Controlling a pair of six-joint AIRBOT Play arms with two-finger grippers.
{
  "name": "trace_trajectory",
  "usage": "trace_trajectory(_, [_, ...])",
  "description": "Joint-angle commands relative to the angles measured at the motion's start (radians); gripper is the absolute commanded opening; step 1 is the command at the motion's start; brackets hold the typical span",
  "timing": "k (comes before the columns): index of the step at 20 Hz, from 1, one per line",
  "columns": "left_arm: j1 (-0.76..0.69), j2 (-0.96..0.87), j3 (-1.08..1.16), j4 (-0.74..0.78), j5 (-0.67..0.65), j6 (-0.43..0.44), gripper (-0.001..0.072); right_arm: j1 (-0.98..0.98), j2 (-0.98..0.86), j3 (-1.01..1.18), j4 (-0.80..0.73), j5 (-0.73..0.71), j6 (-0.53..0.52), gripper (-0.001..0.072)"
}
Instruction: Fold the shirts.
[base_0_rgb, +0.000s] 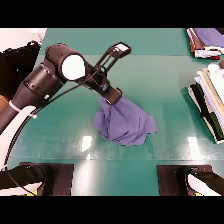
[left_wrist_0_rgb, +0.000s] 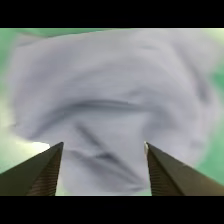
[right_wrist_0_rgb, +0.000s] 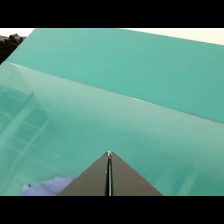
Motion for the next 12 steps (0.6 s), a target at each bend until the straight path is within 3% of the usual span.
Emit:
trace_trajectory(1, [0.130,-0.027,-0.018,0.032,-0.005,-0.009,0.0604,0.000,0.001,0.001,-0.001,0.025,0.000,0.0016])
trace_trajectory(4, [0.274,-0.027,-0.160,-0.140,0.029,-0.004,0.0605,0.000,-0.009,0.001,0.000,0.035,0.000,0.0016])
trace_trajectory(8, [0.362,-0.042,-0.404,-0.318,0.241,-0.003,0.0604,0.000,-0.031,0.000,0.001,0.071,0.000,0.0016])
trace_trajectory(12, [0.351,-0.139,-0.435,-0.520,0.329,0.096,0.0604,0.000,-0.079,0.000,-0.001,0.177,0.000,0.0016])
